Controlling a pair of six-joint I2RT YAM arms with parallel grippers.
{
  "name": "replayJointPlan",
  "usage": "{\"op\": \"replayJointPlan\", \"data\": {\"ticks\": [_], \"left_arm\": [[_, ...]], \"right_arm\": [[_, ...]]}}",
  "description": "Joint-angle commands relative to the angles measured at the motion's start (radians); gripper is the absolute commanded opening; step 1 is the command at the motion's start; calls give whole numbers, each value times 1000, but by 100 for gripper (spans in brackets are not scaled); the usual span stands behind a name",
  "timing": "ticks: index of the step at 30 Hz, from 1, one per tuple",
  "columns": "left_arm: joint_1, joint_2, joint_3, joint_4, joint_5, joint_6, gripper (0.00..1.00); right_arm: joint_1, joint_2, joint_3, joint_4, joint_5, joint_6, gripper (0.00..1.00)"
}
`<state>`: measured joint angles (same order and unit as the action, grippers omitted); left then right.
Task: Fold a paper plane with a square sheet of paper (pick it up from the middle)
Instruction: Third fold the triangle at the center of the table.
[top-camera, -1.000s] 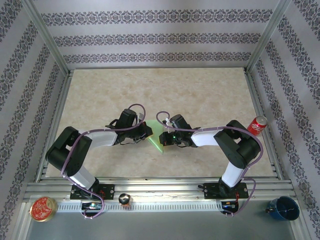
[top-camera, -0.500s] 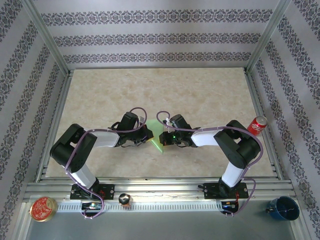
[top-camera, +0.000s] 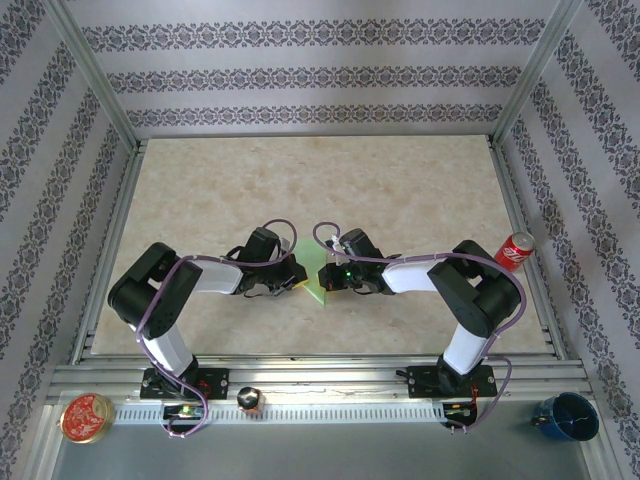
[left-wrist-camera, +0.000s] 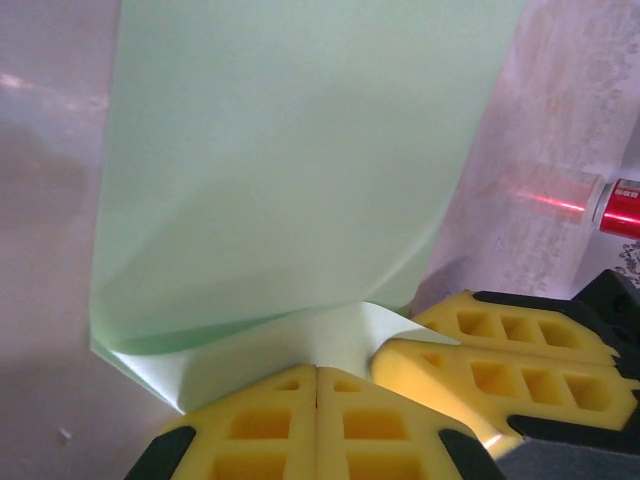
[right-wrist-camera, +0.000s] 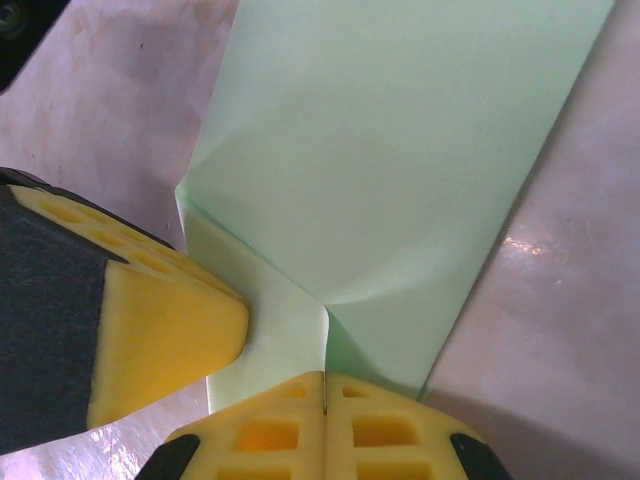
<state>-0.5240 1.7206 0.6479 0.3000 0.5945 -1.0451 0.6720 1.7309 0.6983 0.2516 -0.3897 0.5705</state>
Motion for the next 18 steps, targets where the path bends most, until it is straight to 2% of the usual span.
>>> {"op": "replayJointPlan", "data": {"ticks": [1,6,9,12,14,16,18], "left_arm": [[-9,19,-19,-31,-27,37,0],[-9,14,-14,-85,-43,71,0],[-9,18,-10,-94,-43,82,0],[-10,23,-8,-91,-39,85,0],[-10,22,-8,-92,-41,86,0],[-10,26,-4,-90,-39,86,0],[-10,27,-2,-88,-36,86,0]], "right_arm": [[-1,19,-2,-25,16,-4,0],[-1,-3,14,-29,-14,9,1],[-6,-42,30,-50,-29,27,7],[-20,-117,38,-104,-6,47,22],[-41,-166,39,-161,8,52,26],[-56,-205,31,-187,-6,62,30],[-57,-232,22,-186,-55,73,28]]}}
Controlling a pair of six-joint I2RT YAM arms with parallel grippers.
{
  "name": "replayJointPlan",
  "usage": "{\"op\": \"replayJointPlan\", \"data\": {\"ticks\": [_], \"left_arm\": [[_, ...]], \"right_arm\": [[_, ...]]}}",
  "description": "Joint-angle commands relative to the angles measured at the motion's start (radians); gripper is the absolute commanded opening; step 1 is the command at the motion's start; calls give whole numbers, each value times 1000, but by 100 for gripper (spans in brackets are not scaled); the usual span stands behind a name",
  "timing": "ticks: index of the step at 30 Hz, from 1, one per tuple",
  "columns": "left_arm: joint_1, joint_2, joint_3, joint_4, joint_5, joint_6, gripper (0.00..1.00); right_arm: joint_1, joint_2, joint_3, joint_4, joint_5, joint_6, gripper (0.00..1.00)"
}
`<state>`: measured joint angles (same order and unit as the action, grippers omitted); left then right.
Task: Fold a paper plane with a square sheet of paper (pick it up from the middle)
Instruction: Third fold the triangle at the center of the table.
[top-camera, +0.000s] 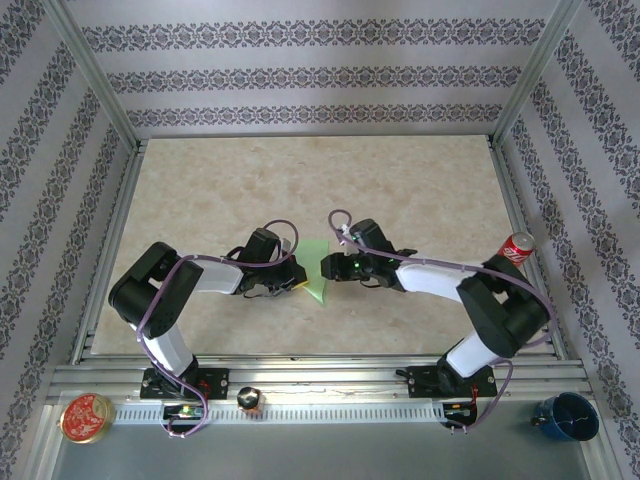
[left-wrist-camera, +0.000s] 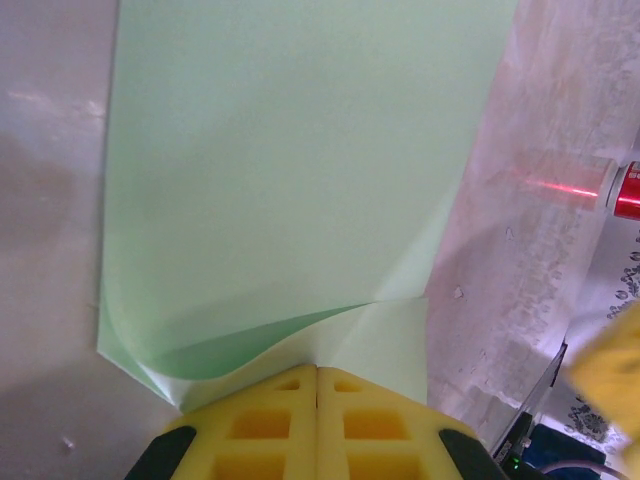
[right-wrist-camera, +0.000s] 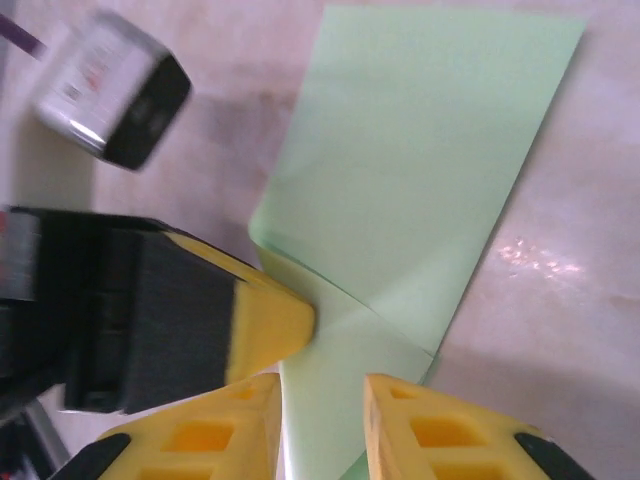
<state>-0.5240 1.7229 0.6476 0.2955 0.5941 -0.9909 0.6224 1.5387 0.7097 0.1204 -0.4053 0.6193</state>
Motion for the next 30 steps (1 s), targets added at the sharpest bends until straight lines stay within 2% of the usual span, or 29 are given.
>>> {"op": "replayJointPlan", "data": {"ticks": [1,3,5,8,11,21,30], "left_arm": [[-11,24,-1,-84,-37,31,0],[-11,23,1,-81,-38,29,0],[-10,24,6,-82,-35,31,0],[-11,23,6,-83,-37,31,0],[-10,24,1,-76,-32,29,0],[-10,27,0,-65,-26,25,0],[-10,29,2,-64,-22,24,0]], "right_arm": [[-4,-43,9,-43,-86,39,26],[12,-24,26,-43,-180,68,20],[42,7,57,-80,-219,72,13],[95,46,79,-101,-197,70,6],[120,84,102,-124,-158,72,3],[134,178,182,-177,-162,42,0],[138,227,176,-174,-140,46,0]]}}
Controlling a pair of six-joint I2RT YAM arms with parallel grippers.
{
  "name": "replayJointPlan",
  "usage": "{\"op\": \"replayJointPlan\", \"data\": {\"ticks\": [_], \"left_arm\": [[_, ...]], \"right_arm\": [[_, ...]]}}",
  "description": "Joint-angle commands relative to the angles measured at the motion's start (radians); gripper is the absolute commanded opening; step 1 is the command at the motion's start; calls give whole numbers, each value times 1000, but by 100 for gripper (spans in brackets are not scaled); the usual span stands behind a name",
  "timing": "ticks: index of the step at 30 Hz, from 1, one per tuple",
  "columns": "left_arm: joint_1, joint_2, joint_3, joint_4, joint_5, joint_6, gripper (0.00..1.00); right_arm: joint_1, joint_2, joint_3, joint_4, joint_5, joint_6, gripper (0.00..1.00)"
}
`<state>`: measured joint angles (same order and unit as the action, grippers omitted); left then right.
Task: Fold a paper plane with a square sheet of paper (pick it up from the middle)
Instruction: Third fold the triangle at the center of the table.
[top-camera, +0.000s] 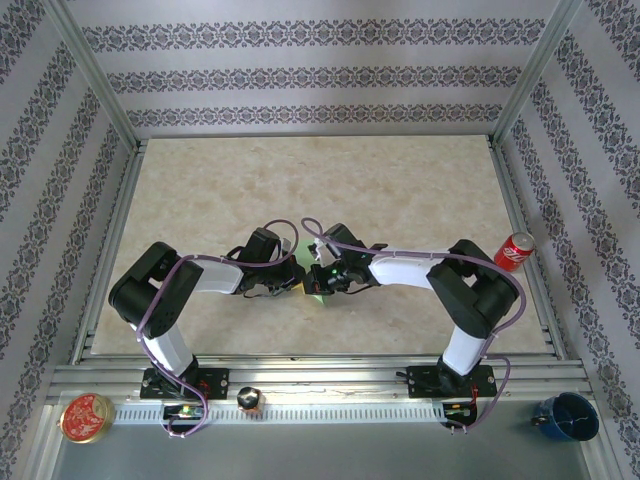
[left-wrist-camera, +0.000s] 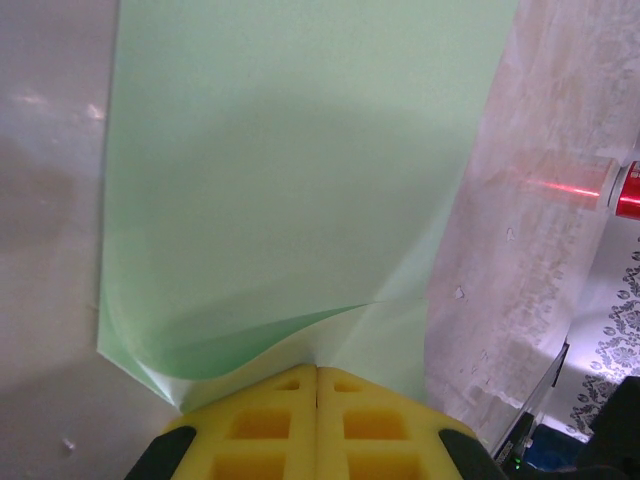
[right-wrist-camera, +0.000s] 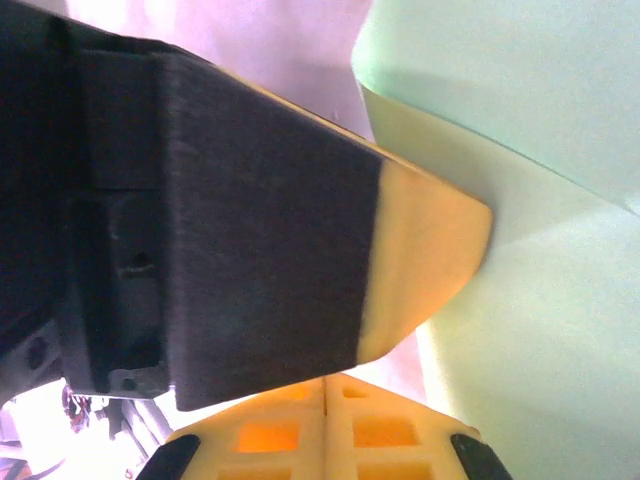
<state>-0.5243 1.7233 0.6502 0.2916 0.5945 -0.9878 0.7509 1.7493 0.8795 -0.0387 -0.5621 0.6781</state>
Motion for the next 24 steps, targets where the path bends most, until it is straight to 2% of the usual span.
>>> {"op": "replayJointPlan", "data": {"ticks": [1,24], "left_arm": [[-10,29,0,-60,-22,21,0],[-10,43,-9,-56,-27,17,0]], "right_arm": [[8,18,1,-11,20,-12,0],[7,-18,-140,10,29,-6,2]]}}
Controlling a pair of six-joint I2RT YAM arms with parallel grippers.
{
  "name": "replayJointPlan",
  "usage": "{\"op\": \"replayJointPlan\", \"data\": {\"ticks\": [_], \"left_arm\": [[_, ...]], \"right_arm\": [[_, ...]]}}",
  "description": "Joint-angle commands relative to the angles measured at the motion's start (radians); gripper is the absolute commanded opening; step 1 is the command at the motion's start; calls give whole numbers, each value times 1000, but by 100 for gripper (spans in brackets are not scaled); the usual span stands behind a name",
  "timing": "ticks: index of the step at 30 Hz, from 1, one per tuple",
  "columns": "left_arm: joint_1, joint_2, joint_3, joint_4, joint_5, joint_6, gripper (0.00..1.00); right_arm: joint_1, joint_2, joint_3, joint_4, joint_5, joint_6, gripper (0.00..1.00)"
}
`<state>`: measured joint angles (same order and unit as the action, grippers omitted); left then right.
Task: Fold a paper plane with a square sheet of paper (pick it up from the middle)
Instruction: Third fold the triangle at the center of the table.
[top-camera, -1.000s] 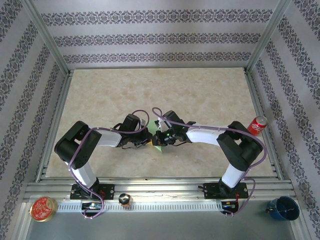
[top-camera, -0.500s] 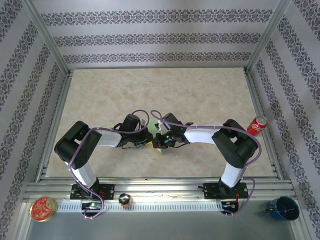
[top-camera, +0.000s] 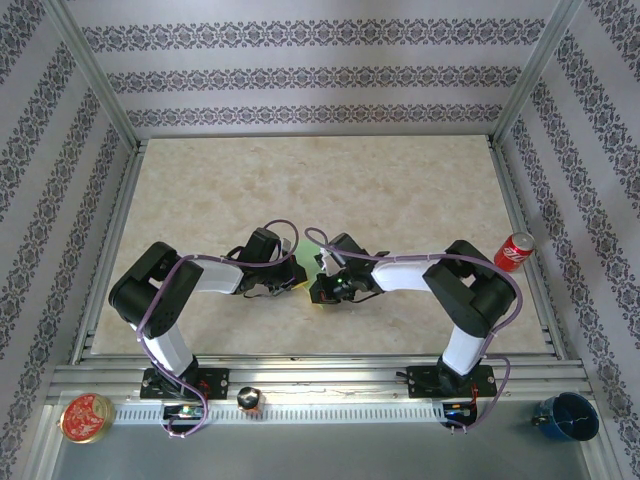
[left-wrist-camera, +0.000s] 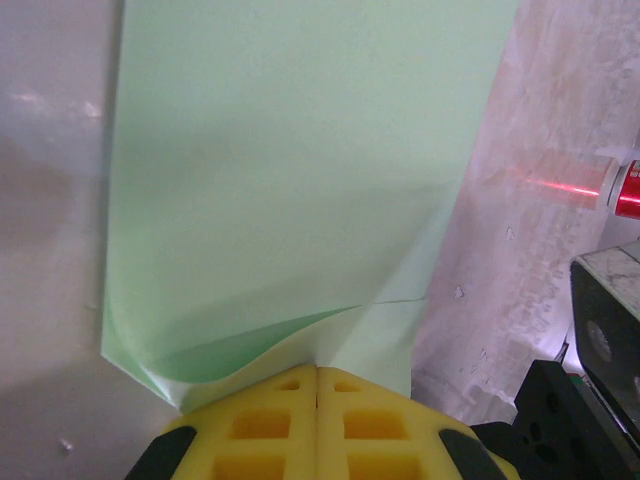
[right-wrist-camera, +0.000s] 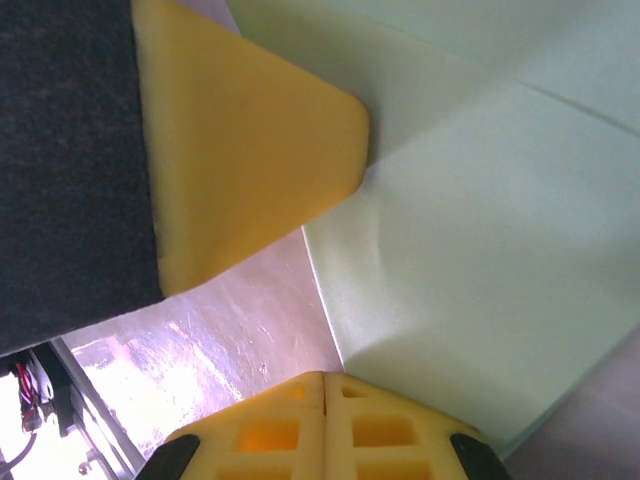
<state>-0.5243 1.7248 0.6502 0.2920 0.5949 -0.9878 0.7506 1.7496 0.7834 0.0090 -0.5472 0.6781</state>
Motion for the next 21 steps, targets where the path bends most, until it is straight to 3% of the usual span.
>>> {"op": "replayJointPlan", "data": {"ticks": [1,17,21], "left_arm": [[-10,43,-10,-54,-28,15,0],[-10,41,-24,-40,-42,-9,0],[-10,32,-22,-42,-47,-8,0]], "right_arm": [[7,-24,-53,-35,13,-4,2],[-15,-224,-190,-70,-10,-14,4],[-34,-302,-159,4,-73,74,6]]}}
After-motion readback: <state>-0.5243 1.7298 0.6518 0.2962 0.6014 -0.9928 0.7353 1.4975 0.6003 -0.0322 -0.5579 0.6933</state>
